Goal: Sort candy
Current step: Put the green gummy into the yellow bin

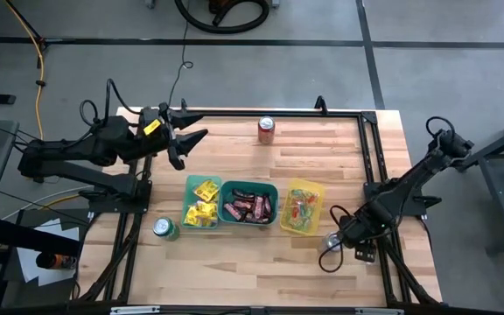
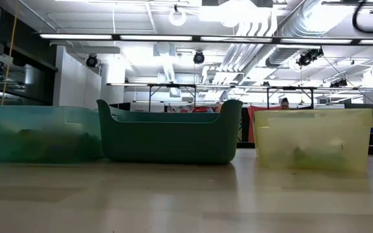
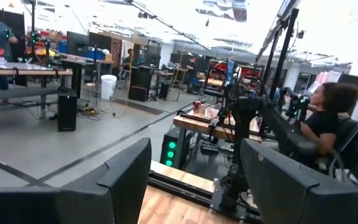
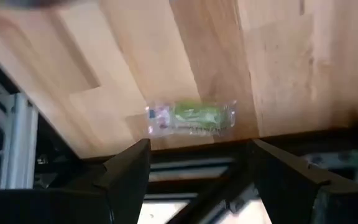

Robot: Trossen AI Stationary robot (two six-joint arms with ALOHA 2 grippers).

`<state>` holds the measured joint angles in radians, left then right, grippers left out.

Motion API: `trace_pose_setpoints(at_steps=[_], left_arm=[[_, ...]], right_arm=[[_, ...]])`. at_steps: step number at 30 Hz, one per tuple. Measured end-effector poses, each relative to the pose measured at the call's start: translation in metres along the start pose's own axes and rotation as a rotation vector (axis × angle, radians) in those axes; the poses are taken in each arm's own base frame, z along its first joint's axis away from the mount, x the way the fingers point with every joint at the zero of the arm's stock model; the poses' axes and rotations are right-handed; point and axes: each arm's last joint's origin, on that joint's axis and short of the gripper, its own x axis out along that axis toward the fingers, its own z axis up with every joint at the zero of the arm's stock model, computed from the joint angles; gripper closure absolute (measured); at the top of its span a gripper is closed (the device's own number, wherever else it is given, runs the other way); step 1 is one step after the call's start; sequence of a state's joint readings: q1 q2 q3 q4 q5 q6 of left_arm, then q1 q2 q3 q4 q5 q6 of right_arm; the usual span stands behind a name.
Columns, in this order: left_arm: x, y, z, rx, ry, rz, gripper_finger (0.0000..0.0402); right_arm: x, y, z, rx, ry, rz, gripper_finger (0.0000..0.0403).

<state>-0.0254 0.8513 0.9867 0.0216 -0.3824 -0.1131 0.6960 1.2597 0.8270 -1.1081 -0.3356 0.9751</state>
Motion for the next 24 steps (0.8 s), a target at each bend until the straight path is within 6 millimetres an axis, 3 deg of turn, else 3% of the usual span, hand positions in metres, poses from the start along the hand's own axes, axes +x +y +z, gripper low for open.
trace_pose_setpoints(at_steps=[8,24], left_arm=[[0.003,-0.001,-0.002,-0.023,0.005,0.002,0.0168],[0.007,-0.001,0.002,-0.044,-0.049,0.045,0.0168]], right_arm=[[0.049,-0.027,0.001,0.167,0.118,0.021,0.0144],[0.082,-0.044,0.002,0.365,0.103,0.079,0.0144]])
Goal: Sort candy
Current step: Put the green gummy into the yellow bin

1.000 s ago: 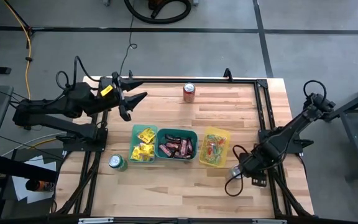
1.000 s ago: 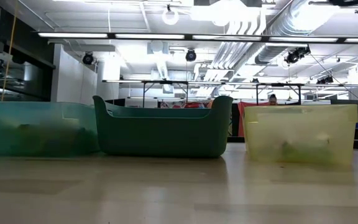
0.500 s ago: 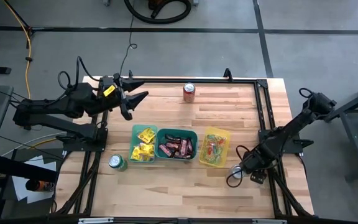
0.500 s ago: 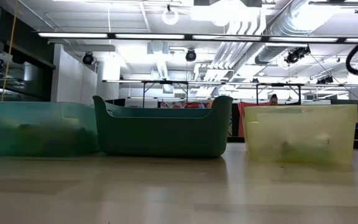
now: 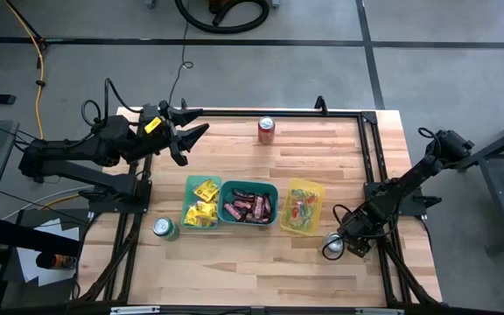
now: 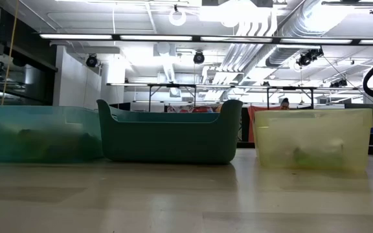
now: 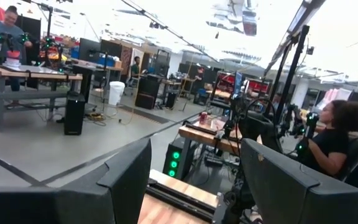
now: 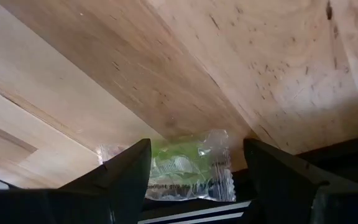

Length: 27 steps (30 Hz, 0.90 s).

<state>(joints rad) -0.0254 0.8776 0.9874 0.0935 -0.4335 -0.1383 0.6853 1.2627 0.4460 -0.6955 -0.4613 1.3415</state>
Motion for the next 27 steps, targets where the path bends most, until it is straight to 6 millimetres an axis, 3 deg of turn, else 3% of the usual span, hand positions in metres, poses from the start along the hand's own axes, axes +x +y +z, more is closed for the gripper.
trace_pose_setpoints(at_steps=[3,5,11,14,18,22,24,27], left_arm=[[0.000,0.000,0.002,-0.007,-0.018,-0.002,0.0168],[-0.001,0.000,0.004,-0.012,-0.027,-0.004,0.0168],[-0.010,0.001,0.027,0.043,-0.096,-0.015,0.0168],[-0.018,0.003,0.040,0.097,-0.136,-0.014,0.0168],[-0.033,0.007,0.057,0.148,-0.199,-0.010,0.0168],[-0.051,0.013,0.071,0.205,-0.245,-0.024,0.0168],[-0.061,0.017,0.075,0.225,-0.253,-0.036,0.0168],[-0.073,0.022,0.075,0.231,-0.221,-0.039,0.0168]], right_arm=[[0.000,-0.001,0.000,0.002,0.001,-0.004,0.0157],[0.000,-0.001,0.000,-0.005,0.005,-0.003,0.0188],[-0.010,0.011,-0.003,-0.046,0.005,0.024,0.0380],[-0.026,0.027,-0.008,-0.100,-0.004,0.053,0.0377],[-0.064,0.052,-0.021,-0.198,-0.035,0.080,0.0398],[-0.118,0.068,-0.040,-0.287,-0.119,0.052,0.0397],[-0.148,0.072,-0.048,-0.292,-0.213,0.041,0.0401],[-0.189,0.078,-0.049,-0.269,-0.489,0.061,0.0400]])
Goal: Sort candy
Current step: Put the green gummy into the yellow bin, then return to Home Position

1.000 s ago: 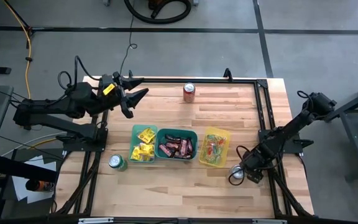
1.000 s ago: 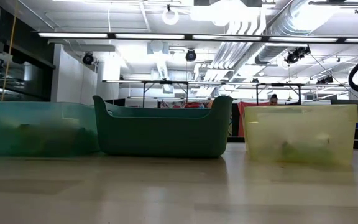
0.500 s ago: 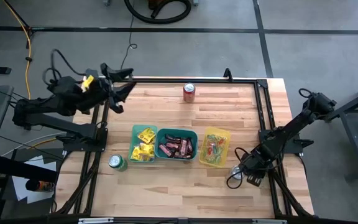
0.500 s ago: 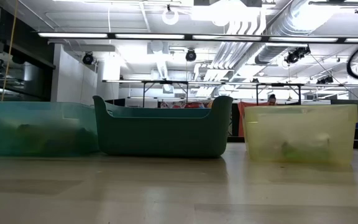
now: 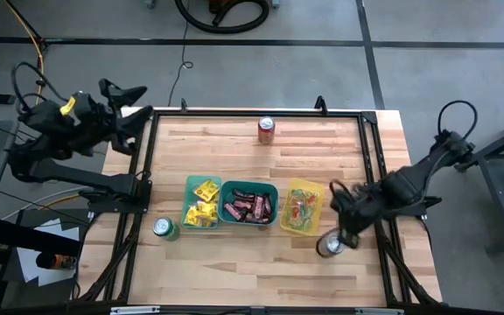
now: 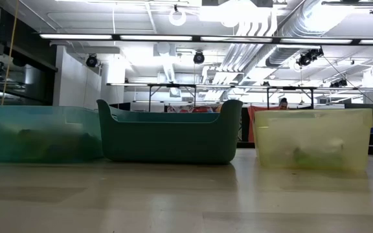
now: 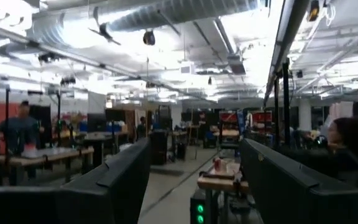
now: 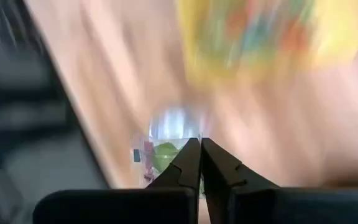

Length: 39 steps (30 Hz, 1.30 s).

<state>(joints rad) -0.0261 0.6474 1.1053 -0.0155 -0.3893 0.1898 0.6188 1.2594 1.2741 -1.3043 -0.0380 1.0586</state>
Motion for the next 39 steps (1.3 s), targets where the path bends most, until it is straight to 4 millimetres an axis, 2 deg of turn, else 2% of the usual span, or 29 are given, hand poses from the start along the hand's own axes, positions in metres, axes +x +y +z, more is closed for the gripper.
trace_pose_setpoints(at_steps=[2,5,8,13,16,21,25,28,30,33,35,39], left_arm=[[-0.005,0.002,-0.003,-0.009,0.037,-0.007,0.0168],[-0.008,0.000,-0.016,-0.027,0.100,-0.021,0.0168],[-0.008,-0.003,-0.027,-0.067,0.144,-0.058,0.0168],[-0.007,-0.008,-0.043,-0.140,0.190,-0.115,0.0168],[-0.007,-0.009,-0.044,-0.174,0.202,-0.129,0.0168],[-0.007,-0.009,-0.044,-0.194,0.197,-0.134,0.0168],[-0.009,-0.009,-0.044,-0.193,0.203,-0.142,0.0168],[-0.009,-0.011,-0.049,-0.190,0.238,-0.205,0.0169],[-0.009,-0.016,-0.061,-0.203,0.244,-0.267,0.0178],[-0.012,-0.025,-0.089,-0.271,0.222,-0.335,0.0210],[-0.019,-0.029,-0.113,-0.314,0.202,-0.339,0.0244],[-0.040,-0.031,-0.155,-0.405,0.129,-0.321,0.0338]], right_arm=[[-0.013,0.000,0.015,0.008,-0.185,-0.025,0.0401],[-0.013,-0.007,0.040,0.046,-0.349,-0.059,0.0402],[0.007,-0.022,0.064,0.078,-0.350,-0.106,0.0402],[0.040,-0.045,0.088,0.187,-0.293,-0.188,0.0391],[0.051,-0.054,0.098,0.221,-0.234,-0.198,0.0359],[0.059,-0.057,0.105,0.193,-0.175,-0.192,0.0265],[0.054,-0.057,0.106,0.154,-0.146,-0.150,0.0199],[0.041,-0.054,0.108,0.152,-0.188,-0.117,0.0176],[0.032,-0.051,0.109,0.148,-0.236,-0.111,0.0173],[0.019,-0.049,0.111,0.147,-0.321,-0.103,0.0171],[0.013,-0.048,0.111,0.147,-0.353,-0.086,0.0172],[0.004,-0.048,0.106,0.134,-0.367,-0.048,0.0185]])
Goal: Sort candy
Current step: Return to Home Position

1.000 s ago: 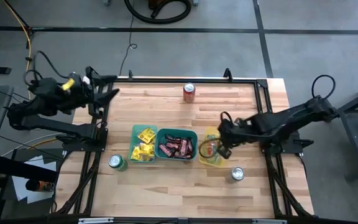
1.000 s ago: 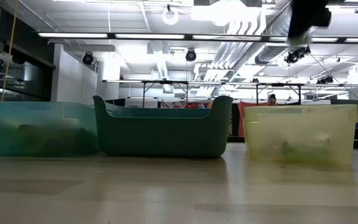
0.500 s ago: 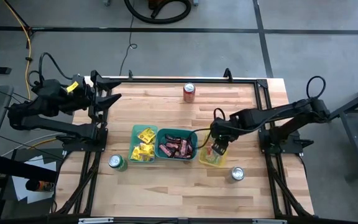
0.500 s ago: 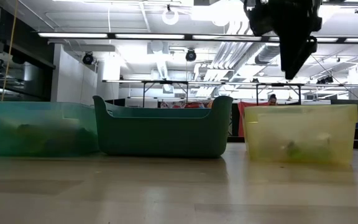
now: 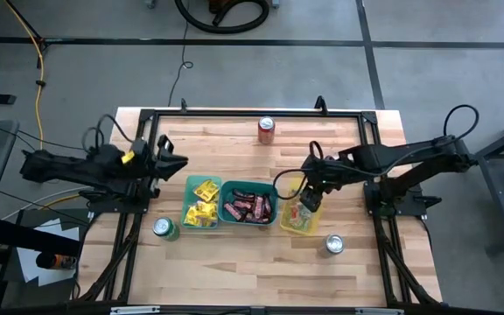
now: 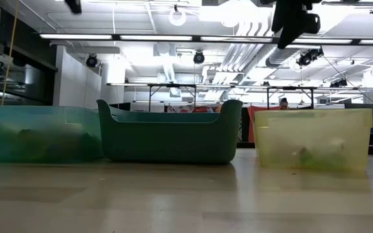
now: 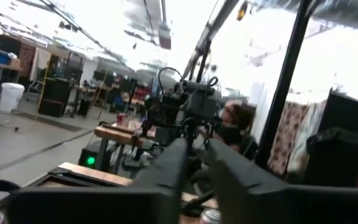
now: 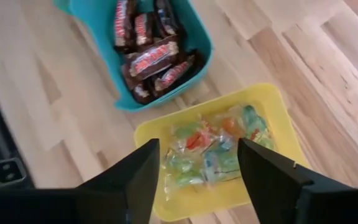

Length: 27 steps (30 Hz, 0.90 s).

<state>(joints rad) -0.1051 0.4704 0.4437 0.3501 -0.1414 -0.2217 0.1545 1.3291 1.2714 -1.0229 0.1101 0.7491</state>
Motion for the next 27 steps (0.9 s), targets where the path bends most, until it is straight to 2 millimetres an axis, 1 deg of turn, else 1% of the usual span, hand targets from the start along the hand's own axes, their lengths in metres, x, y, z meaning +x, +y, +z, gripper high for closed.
trace_pose_setpoints(at_steps=[1,2,3,6,10,13,14,15,19,23,27], left_arm=[[-0.005,0.002,-0.010,-0.015,-0.020,-0.002,0.0364],[-0.011,0.005,-0.020,-0.029,-0.031,-0.002,0.0382],[-0.017,0.008,-0.030,-0.045,-0.046,-0.001,0.0391],[-0.033,0.016,-0.052,-0.067,-0.116,0.030,0.0388],[-0.052,0.026,-0.076,-0.091,-0.187,0.060,0.0399],[-0.056,0.027,-0.074,-0.084,-0.188,0.075,0.0400],[-0.057,0.027,-0.074,-0.079,-0.194,0.074,0.0401],[-0.058,0.027,-0.075,-0.073,-0.190,0.075,0.0401],[-0.060,0.027,-0.072,-0.062,-0.212,0.065,0.0401],[-0.060,0.028,-0.076,-0.053,-0.173,0.077,0.0401],[-0.059,0.029,-0.080,-0.042,-0.128,0.087,0.0401]], right_arm=[[-0.003,0.000,-0.001,-0.009,-0.001,0.014,0.0192],[-0.005,0.000,-0.002,-0.020,-0.003,0.023,0.0200],[-0.008,0.001,-0.003,-0.026,-0.008,0.031,0.0209],[-0.016,0.002,-0.008,-0.035,-0.020,0.059,0.0246],[-0.027,0.004,-0.015,-0.026,-0.032,0.099,0.0316],[-0.035,0.005,-0.020,-0.020,-0.040,0.126,0.0380],[-0.038,0.005,-0.022,-0.017,-0.045,0.129,0.0391],[-0.040,0.005,-0.024,-0.023,-0.048,0.131,0.0394],[-0.044,0.002,-0.032,-0.041,-0.071,0.136,0.0380],[-0.040,-0.007,-0.045,-0.051,-0.095,0.169,0.0398],[-0.030,-0.020,-0.065,-0.051,-0.170,0.278,0.0397]])
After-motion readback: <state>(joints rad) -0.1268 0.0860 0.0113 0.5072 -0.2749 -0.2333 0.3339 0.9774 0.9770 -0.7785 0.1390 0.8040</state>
